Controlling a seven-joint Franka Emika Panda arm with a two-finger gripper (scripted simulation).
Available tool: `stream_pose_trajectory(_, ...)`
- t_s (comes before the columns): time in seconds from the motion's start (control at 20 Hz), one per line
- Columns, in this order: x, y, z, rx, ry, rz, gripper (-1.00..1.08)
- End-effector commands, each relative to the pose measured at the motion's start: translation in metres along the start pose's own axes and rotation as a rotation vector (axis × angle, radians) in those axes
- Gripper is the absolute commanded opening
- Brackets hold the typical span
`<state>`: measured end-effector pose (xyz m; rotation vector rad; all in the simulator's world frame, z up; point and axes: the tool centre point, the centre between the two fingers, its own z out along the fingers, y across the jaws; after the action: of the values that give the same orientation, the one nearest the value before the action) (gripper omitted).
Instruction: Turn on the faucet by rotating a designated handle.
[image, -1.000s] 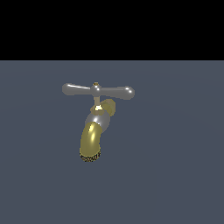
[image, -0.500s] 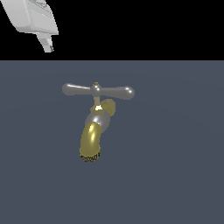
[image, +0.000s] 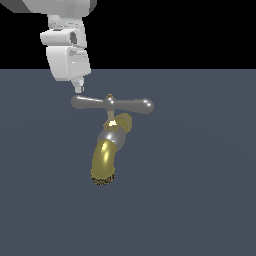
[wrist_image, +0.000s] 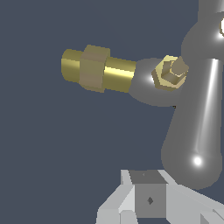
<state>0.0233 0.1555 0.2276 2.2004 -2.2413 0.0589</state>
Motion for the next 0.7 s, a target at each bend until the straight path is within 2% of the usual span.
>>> stream_pose_trajectory(0.0,0.006,-0.004,0.015,-0.013,-0.011,0.135,-1.00)
stream_pose_trajectory(0.25,0.012,-0.008,0.030,-0.028,-0.023,0.173,-1.00)
stream_pose_trajectory(0.65,0.011,-0.002,0.031,-0.029,-0.023,0.176,-1.00)
